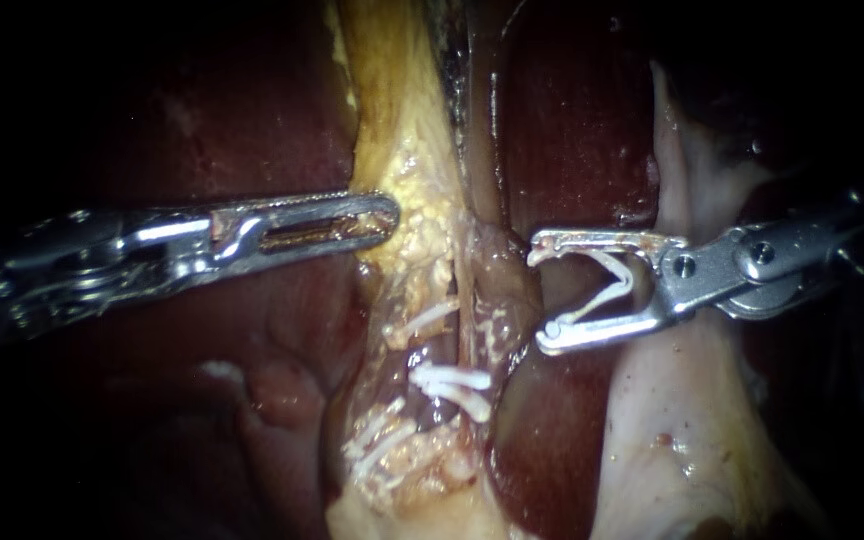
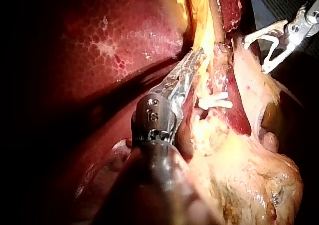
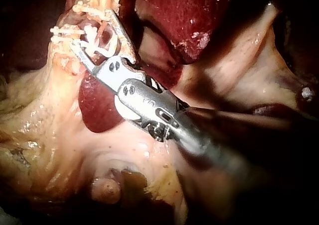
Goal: Clipping third clip right tube
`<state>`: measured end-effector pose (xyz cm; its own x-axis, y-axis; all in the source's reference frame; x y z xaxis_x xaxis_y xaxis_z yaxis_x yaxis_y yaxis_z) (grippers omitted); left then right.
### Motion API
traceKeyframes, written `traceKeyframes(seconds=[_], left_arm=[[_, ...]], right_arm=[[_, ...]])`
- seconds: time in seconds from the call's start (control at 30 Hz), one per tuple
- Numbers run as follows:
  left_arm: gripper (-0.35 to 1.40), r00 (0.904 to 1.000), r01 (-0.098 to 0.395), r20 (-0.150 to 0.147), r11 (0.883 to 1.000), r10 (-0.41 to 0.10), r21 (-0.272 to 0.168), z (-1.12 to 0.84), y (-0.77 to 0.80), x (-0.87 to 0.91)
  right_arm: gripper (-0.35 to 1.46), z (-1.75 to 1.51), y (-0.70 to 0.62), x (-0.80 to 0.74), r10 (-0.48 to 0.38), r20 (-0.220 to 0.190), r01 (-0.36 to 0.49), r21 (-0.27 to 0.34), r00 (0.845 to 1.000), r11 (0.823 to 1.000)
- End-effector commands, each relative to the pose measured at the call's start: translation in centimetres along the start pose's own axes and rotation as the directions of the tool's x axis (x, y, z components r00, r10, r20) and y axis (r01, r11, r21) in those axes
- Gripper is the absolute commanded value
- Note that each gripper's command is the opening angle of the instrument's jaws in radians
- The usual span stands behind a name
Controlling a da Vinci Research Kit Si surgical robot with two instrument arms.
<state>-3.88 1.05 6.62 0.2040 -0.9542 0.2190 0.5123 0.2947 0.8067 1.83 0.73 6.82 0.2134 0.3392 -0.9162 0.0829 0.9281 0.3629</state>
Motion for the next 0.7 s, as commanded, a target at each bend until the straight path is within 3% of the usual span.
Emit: traceKeyframes(seconds=[0.03,0.17,0.37,0.53,0.7], left_arm=[[-0.35,1.0000,0.003,0.000,1.000,-0.003,-0.001,-0.02,-0.01,0.00],[-0.35,1.0000,0.007,0.003,1.000,-0.007,-0.009,-0.21,-0.07,-0.07],[-0.35,0.9995,0.021,0.024,0.999,-0.021,-0.027,-0.74,-0.22,-0.24],[-0.35,0.9988,0.030,0.039,0.999,-0.029,-0.033,-1.05,-0.27,-0.32],[-0.35,0.9984,0.035,0.045,0.999,-0.034,-0.033,-1.16,-0.35,-0.33]], right_arm=[[0.60,0.04,-0.02,-0.03,-0.006,-0.001,0.006,0.003,1.000,1.000],[0.60,0.21,-0.07,-0.22,0.159,-0.004,-0.159,0.018,0.987,0.987],[0.59,0.57,-0.08,-0.70,0.372,0.002,-0.372,0.016,0.928,0.928],[0.58,0.79,-0.02,-1.00,0.439,0.041,-0.440,0.004,0.897,0.898],[0.57,1.00,0.06,-1.08,0.474,0.043,-0.475,0.010,0.879,0.880]])
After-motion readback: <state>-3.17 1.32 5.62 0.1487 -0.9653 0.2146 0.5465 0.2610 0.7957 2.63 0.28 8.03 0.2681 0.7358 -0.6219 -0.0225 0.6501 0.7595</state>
